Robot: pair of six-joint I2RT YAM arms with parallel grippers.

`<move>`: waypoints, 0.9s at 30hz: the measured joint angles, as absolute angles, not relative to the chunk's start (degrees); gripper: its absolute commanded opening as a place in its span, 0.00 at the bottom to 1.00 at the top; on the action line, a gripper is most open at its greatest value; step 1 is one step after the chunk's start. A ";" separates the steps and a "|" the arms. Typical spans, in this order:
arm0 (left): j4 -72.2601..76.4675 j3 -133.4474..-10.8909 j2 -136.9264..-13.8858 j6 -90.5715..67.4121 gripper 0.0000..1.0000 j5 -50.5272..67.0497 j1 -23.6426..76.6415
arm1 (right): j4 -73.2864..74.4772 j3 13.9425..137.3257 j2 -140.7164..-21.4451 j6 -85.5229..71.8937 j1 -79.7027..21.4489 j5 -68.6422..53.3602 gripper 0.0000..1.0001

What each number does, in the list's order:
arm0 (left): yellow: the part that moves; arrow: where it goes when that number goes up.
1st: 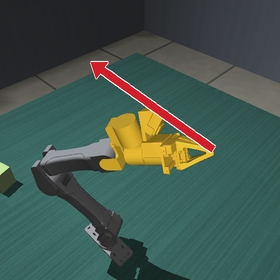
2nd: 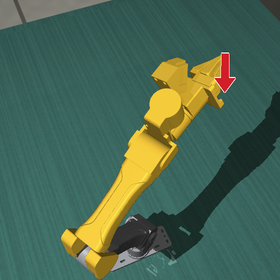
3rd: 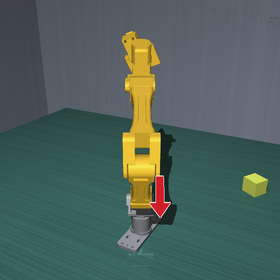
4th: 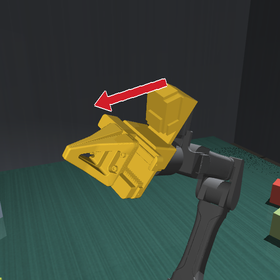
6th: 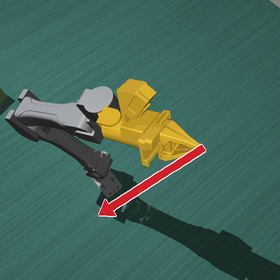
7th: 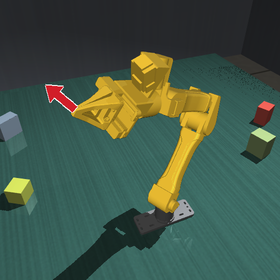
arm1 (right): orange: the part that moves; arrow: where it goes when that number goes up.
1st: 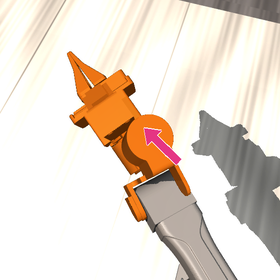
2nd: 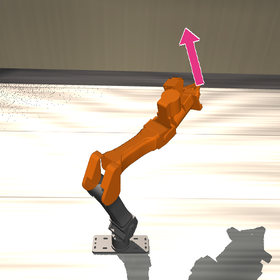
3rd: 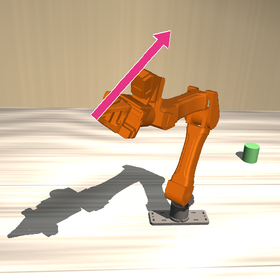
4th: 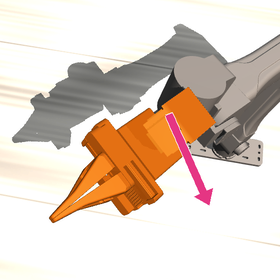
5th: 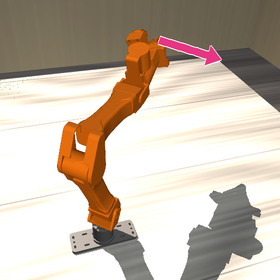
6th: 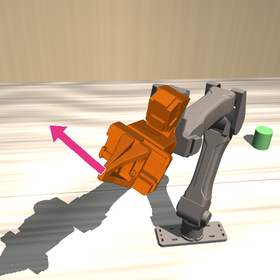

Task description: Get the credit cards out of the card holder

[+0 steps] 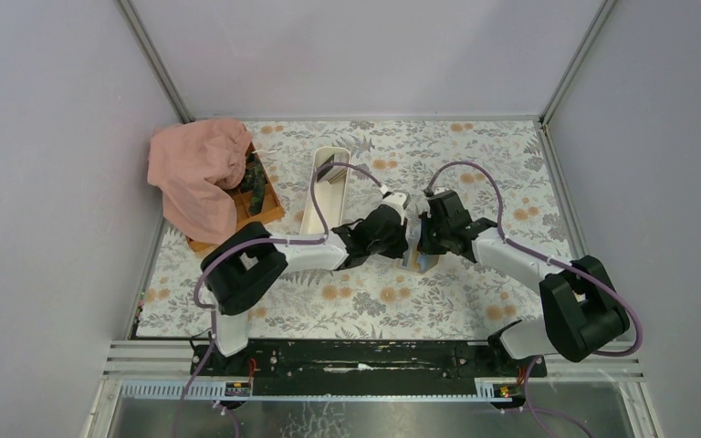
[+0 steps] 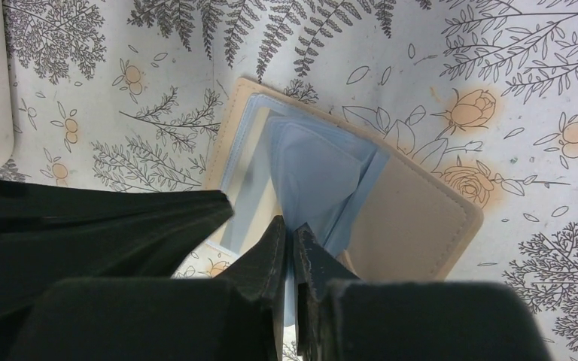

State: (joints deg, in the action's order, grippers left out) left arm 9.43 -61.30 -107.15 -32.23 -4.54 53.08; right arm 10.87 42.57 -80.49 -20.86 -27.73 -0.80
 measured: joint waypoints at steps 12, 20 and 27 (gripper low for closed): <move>10.22 -65.67 -114.21 -33.98 0.00 1.13 53.69 | 9.82 41.58 -78.63 -20.93 -27.68 -1.96 0.40; 9.39 -67.07 -115.22 -33.98 0.00 1.17 53.65 | 9.45 39.42 -74.13 -20.49 -27.22 -2.35 0.58; 9.21 -68.25 -116.01 -33.98 0.00 1.63 53.82 | 9.65 38.98 -68.38 -21.30 -27.27 1.65 0.55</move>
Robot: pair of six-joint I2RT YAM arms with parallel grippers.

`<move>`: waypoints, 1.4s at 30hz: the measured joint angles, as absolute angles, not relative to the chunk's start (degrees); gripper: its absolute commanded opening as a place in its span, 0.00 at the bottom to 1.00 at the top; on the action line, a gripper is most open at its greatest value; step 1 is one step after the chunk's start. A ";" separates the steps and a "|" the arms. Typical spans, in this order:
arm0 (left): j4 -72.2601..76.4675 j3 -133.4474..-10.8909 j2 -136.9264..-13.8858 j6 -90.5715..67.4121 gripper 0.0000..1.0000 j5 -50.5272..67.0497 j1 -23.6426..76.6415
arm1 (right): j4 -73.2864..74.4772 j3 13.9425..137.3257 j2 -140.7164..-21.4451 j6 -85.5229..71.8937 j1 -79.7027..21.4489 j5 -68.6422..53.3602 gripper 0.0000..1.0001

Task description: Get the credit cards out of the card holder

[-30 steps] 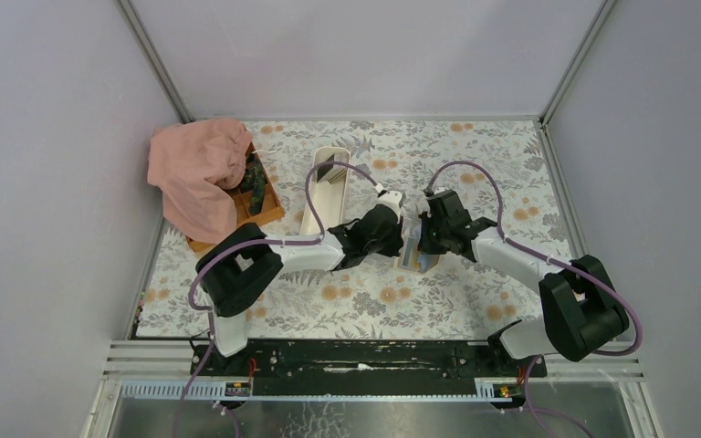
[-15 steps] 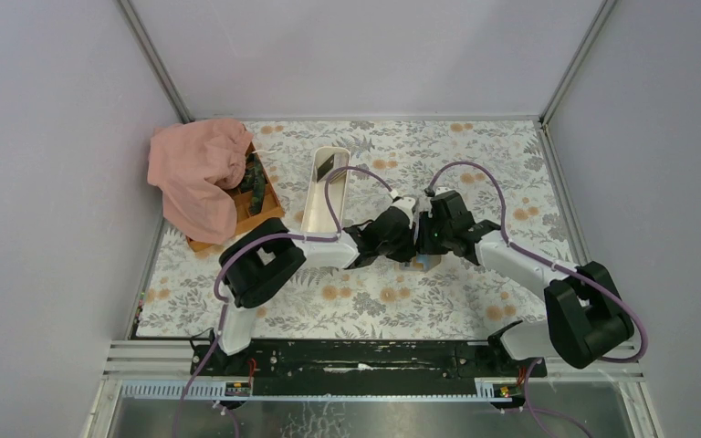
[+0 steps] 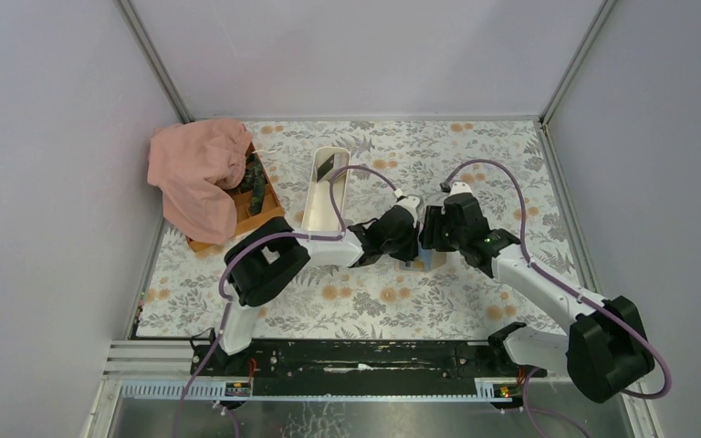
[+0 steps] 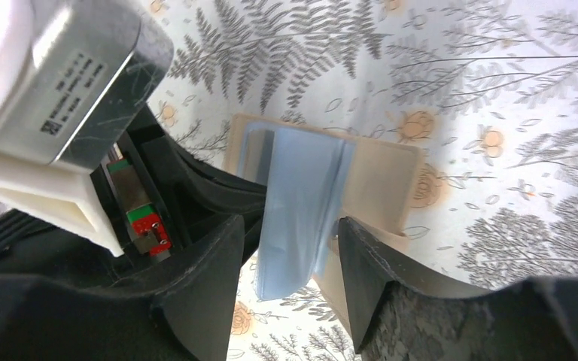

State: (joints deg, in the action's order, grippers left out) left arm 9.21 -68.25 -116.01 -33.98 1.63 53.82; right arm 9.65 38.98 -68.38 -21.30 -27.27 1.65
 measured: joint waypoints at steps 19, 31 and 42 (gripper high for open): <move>6.11 -76.49 -120.38 -33.30 0.25 2.72 56.29 | 11.79 35.79 -61.30 -24.67 -26.79 14.52 0.54; 6.50 -75.40 -120.68 -33.21 0.30 2.81 56.60 | 10.57 35.70 -59.44 -26.72 -25.76 11.73 0.12; 6.81 -64.27 -106.04 -31.18 0.67 -1.56 56.60 | 4.78 34.46 -69.89 -29.56 -25.15 4.27 0.00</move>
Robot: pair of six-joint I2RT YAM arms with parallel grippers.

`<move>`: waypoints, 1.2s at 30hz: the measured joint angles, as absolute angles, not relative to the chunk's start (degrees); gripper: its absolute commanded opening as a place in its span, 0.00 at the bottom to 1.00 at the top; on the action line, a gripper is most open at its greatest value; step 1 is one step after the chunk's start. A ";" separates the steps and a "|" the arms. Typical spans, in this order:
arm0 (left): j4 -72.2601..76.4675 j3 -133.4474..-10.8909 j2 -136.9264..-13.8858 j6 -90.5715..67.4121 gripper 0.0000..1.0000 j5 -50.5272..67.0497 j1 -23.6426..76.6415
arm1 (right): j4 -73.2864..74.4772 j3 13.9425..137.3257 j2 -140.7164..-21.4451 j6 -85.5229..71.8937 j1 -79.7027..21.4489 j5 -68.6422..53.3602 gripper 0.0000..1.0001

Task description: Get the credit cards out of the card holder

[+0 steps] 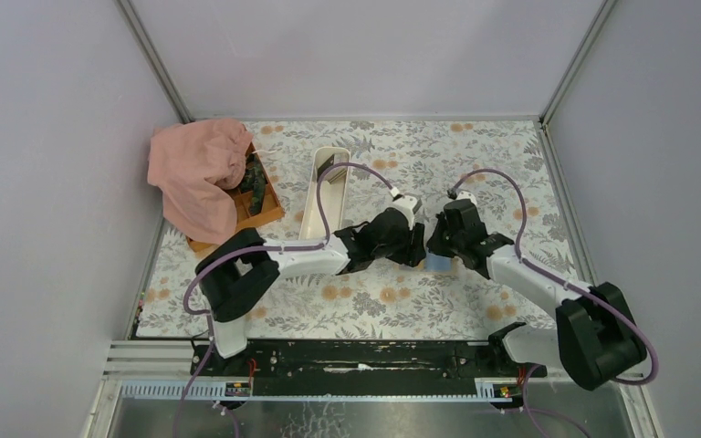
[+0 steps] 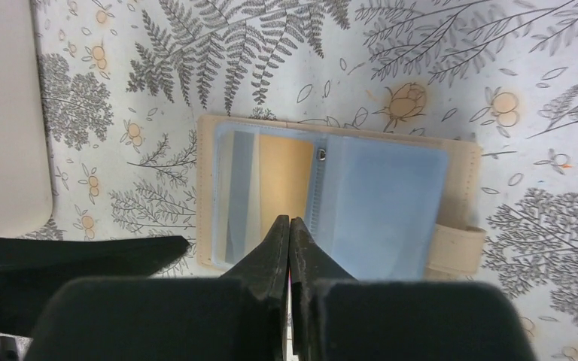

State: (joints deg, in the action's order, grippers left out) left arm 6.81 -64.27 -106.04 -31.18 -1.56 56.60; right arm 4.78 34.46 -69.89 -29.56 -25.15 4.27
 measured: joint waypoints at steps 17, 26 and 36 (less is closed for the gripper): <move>10.57 -59.13 -108.60 -33.58 0.33 -0.30 52.82 | -5.67 29.56 -77.71 -30.72 -21.39 -6.35 0.38; 10.57 -59.44 -109.19 -33.30 0.21 -0.58 52.82 | -7.66 29.47 -79.88 -30.96 -21.23 -8.32 0.16; 10.98 -60.12 -109.97 -33.32 0.21 -0.60 52.82 | -7.66 28.99 -76.60 -30.94 -20.95 -10.70 0.15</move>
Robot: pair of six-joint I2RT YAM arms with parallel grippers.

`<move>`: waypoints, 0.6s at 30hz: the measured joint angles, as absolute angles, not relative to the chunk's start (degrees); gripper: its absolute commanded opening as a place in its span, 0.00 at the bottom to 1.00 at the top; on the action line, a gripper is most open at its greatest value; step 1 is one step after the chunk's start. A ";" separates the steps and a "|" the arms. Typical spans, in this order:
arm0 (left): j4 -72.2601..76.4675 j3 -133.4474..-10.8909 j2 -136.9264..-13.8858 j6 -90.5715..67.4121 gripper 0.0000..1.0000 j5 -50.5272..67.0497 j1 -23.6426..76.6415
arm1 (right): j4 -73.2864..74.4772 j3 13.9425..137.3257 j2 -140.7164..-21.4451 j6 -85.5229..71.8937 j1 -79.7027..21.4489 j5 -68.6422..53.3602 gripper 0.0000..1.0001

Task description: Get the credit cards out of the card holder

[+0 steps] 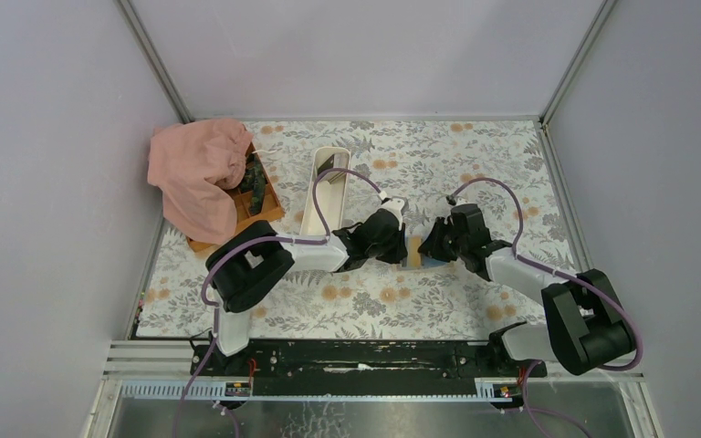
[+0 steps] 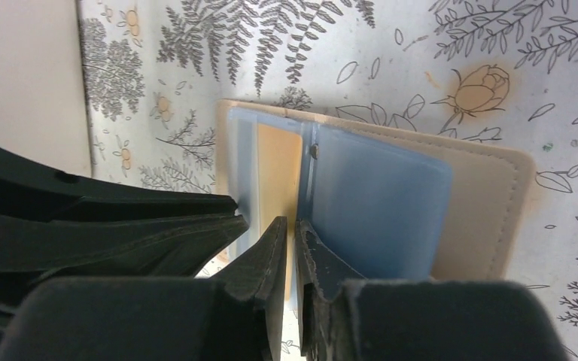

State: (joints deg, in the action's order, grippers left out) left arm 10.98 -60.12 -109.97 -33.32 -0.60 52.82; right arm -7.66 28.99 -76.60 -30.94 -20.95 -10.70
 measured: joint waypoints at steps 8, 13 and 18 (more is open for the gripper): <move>11.11 -60.12 -109.97 -33.32 0.21 -0.62 52.82 | -9.04 28.56 -75.90 -30.96 -20.16 -13.45 0.12; 11.14 -60.12 -109.97 -33.32 0.21 -0.64 52.82 | -9.78 28.32 -76.03 -30.89 -19.70 -14.33 0.10; 11.31 -60.10 -109.97 -33.67 0.41 -0.62 52.82 | -9.02 28.32 -76.20 -30.72 -19.79 -13.56 0.33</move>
State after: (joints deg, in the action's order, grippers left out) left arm 11.31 -60.10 -109.97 -33.67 -0.62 52.82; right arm -9.02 28.32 -76.20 -30.72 -19.79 -13.56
